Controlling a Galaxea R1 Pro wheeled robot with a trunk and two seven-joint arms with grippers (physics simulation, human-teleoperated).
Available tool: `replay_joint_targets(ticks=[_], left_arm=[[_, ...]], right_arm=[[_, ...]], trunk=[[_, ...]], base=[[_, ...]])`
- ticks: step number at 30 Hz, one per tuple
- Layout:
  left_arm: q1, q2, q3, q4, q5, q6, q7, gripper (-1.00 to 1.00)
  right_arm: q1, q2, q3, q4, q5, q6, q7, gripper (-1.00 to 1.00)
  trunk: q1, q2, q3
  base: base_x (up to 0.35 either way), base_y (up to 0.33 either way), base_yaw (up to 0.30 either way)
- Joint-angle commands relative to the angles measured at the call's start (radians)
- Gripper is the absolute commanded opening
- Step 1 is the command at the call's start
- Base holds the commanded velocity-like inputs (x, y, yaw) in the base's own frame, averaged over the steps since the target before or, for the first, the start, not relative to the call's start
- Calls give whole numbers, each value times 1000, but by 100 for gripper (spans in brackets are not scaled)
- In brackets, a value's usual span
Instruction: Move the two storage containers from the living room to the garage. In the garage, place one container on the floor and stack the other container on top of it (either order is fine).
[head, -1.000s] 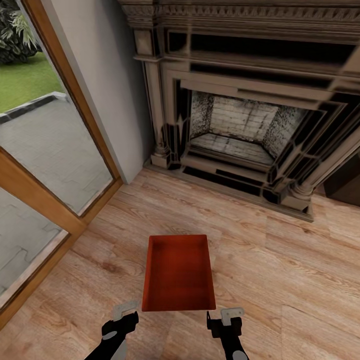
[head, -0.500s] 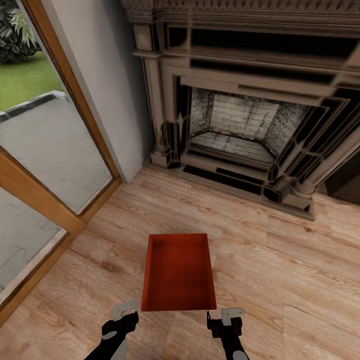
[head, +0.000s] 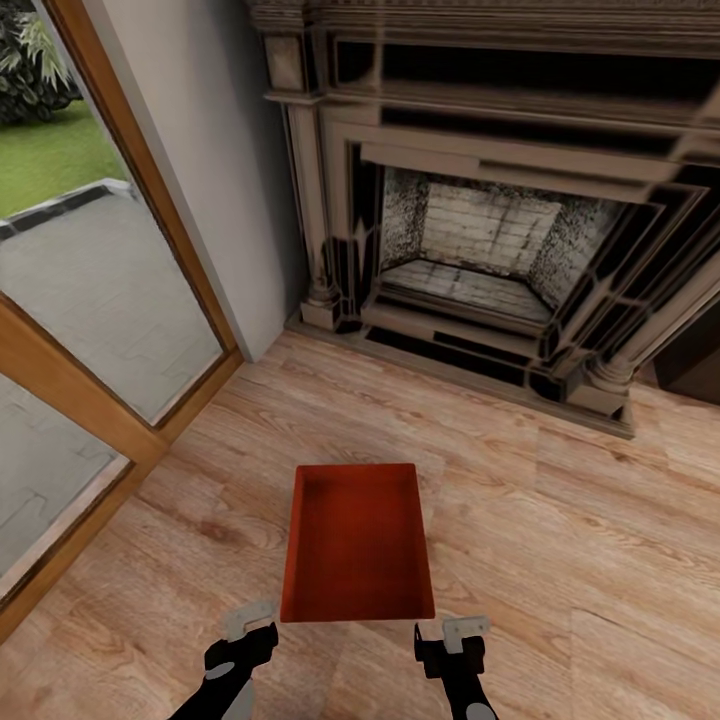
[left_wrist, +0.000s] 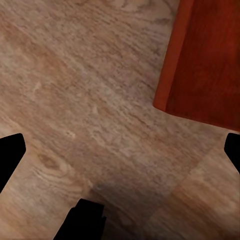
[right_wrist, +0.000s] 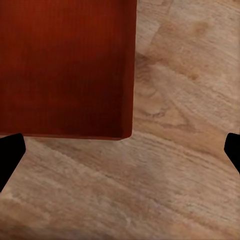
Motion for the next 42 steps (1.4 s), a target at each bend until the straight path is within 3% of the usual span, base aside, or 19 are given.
replay_joint_targets(ticks=[1,22,34,42], left_arm=[[-1,1,-9,0,10,-4,7,100],[-1,1,-10,0,9,-4,7,100],[-1,-2,-8,0,7,-5,17,100],[-1,-2,-11,0,4,-5,16,100]], right_arm=[[-1,0,9,1,-6,-3,-6,100],[-1,0,10,1,-6,-3,1,100],[-1,0,10,1,-5,-3,3,100],[-1,1,7,-3,-2,-5,3,100]], trunk=[[4,-8,-4],[84,-155,-70],[84,-155,-70],[84,-155,-70]], base=[[0,0,0],[0,0,0],[17,0,0],[290,0,0]])
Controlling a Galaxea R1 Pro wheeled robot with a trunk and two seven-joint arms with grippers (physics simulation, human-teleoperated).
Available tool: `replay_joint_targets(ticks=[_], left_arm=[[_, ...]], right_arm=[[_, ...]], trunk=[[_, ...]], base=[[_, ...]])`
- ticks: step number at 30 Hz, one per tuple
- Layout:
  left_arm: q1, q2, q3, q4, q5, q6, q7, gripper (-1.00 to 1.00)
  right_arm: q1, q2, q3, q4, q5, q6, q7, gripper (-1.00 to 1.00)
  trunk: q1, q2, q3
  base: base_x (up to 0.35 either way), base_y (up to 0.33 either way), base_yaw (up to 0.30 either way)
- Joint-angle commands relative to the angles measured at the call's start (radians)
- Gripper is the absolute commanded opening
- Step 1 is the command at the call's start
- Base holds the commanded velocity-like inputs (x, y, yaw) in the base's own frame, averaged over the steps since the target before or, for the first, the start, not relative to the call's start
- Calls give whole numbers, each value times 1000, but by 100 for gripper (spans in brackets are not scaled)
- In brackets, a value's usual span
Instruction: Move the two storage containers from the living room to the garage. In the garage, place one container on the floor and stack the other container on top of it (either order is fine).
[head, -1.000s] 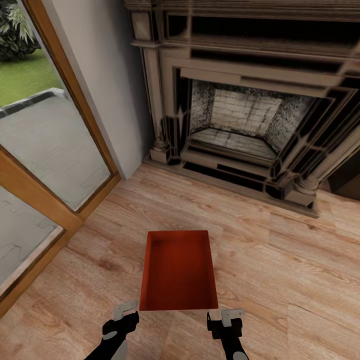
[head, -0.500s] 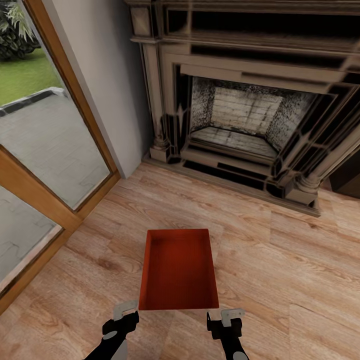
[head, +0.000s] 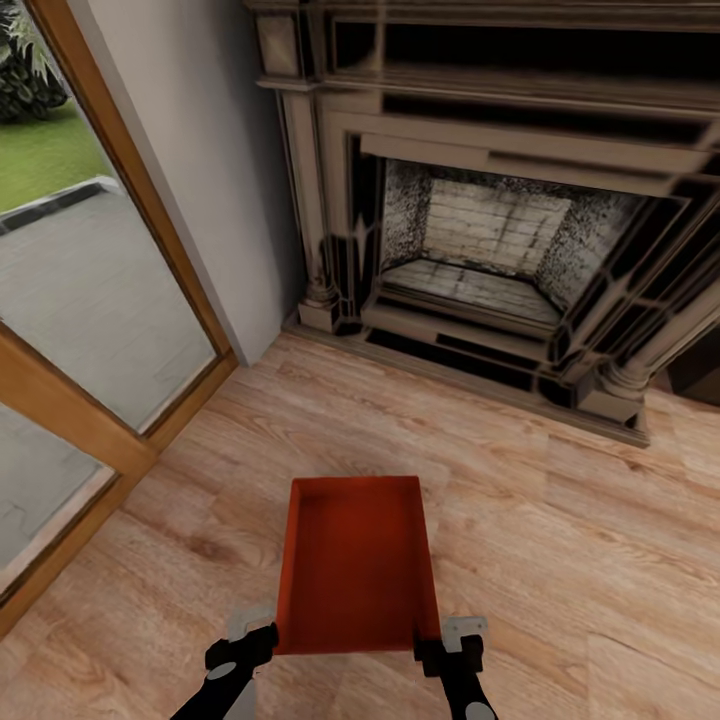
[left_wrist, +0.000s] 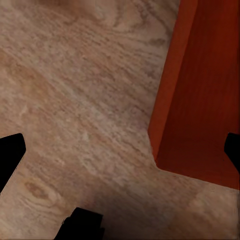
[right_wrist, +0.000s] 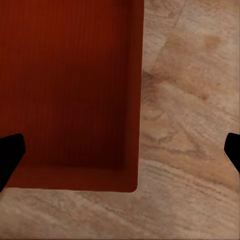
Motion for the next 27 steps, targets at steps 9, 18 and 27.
replay_joint_targets(ticks=[9,18,27], left_arm=[[-1,1,-9,-1,10,-4,5,100],[-1,-1,-28,1,-143,-11,6,100],[-1,-2,-36,3,-210,-38,7,100]], right_arm=[[-1,0,8,-1,-6,-3,-7,100],[-1,0,8,-1,-5,-3,-9,100],[-1,0,8,-2,-7,-3,-11,100]], trunk=[[1,0,-1],[1,0,-1],[1,0,-1]], base=[[254,0,0],[22,0,0],[1,0,-168]])
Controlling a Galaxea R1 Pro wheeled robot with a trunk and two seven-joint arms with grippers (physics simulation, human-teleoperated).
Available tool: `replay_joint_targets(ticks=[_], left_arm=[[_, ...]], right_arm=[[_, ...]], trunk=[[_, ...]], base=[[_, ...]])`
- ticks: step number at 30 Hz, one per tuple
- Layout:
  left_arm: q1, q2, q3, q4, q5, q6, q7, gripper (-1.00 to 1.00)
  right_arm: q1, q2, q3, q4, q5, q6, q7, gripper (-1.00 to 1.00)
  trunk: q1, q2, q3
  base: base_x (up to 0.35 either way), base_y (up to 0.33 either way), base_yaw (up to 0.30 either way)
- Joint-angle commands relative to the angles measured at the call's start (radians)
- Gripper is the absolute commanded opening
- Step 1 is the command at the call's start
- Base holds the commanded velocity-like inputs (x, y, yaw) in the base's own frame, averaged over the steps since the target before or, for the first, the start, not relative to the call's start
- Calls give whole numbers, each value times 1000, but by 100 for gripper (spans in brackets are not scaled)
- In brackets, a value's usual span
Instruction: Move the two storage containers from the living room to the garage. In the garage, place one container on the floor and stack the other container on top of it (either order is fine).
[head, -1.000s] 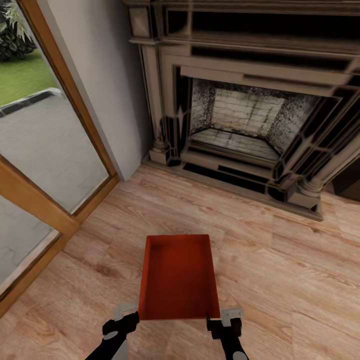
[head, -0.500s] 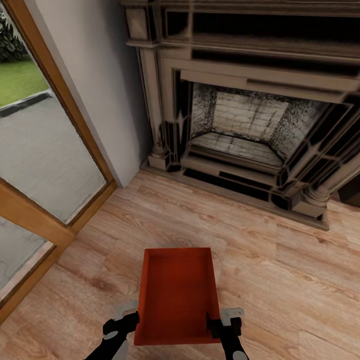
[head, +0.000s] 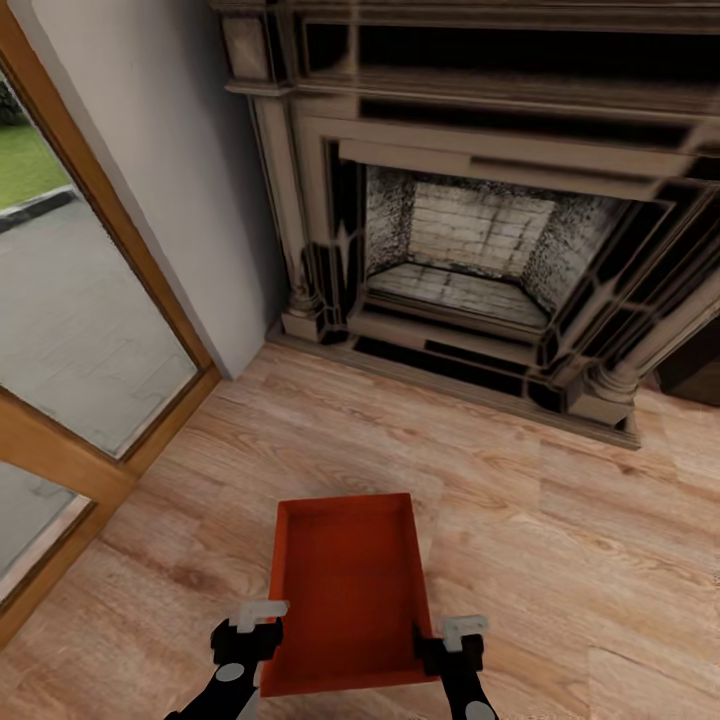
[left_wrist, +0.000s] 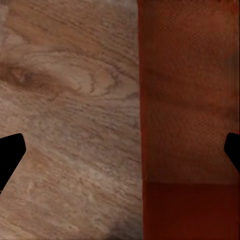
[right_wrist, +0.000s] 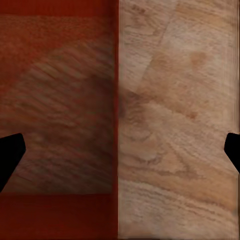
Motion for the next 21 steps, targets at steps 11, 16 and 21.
replay_joint_targets(ticks=[11,16,21], left_arm=[[0,3,-6,-10,20,-7,9,100],[0,2,-4,-11,21,-7,9,100],[0,2,-4,-11,22,-9,10,100]], right_arm=[[-1,0,14,7,-6,-3,-2,100],[-1,0,15,10,-7,-3,-1,100],[-1,1,12,10,-4,-3,0,100]], trunk=[[0,0,-1],[0,0,-1],[0,0,-1]], base=[[0,0,-79],[0,0,0],[0,0,0]])
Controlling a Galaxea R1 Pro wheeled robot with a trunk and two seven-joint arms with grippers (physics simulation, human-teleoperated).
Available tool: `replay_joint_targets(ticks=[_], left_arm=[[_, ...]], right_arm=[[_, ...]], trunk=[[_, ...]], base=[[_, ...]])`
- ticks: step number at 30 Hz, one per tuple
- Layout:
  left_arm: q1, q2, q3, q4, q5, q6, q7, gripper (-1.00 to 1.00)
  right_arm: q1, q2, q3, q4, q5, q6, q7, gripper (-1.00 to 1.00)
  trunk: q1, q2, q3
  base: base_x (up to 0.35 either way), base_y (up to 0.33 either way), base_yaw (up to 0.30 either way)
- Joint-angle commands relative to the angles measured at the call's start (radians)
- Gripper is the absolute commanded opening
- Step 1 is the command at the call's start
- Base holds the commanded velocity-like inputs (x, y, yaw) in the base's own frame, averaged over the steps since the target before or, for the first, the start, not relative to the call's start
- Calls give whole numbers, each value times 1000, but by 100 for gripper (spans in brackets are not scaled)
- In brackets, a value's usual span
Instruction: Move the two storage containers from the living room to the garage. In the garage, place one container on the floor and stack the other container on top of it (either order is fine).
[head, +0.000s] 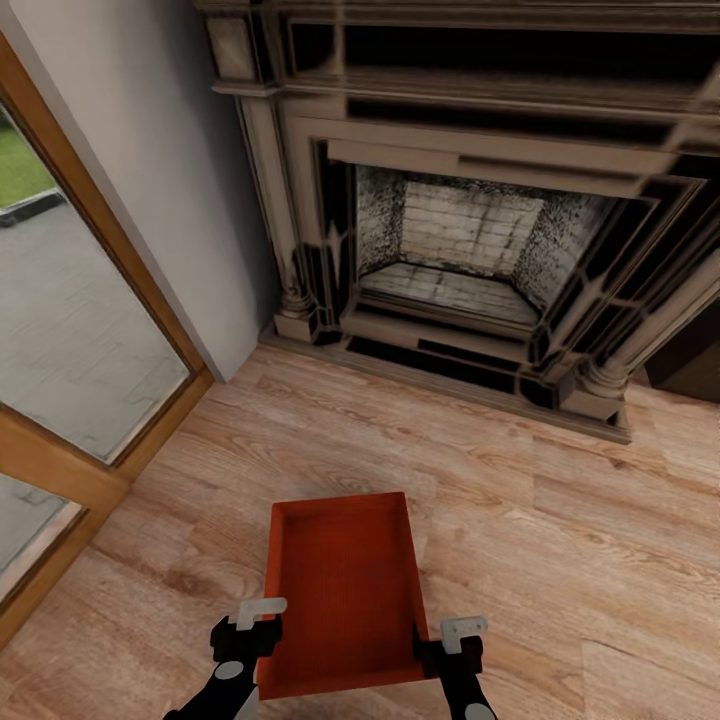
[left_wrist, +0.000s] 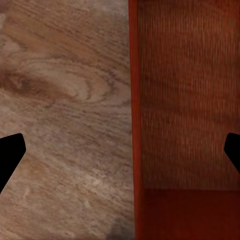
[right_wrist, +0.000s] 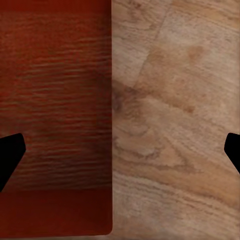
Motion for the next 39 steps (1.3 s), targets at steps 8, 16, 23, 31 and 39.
replay_joint_targets(ticks=[8,16,23,31,39], left_arm=[[-1,1,-8,2,11,-4,6,100],[-1,1,-8,3,11,-4,6,100],[-1,1,-8,3,11,-4,1,100],[-1,1,-8,3,11,-4,-1,100],[-1,1,-8,3,11,-4,-2,100]], right_arm=[[-1,1,8,-12,-5,-2,-16,100],[-1,1,8,-12,-5,-2,-16,100],[-1,3,6,-12,-6,-2,-16,100],[-1,4,8,-11,-6,-2,-16,100],[-1,3,9,-12,-4,-3,-15,100]], trunk=[[0,0,-1],[0,0,-1],[0,0,-1],[0,0,-1],[0,0,-1]], base=[[0,0,12],[0,0,12],[0,0,1],[0,0,108],[0,0,166]])
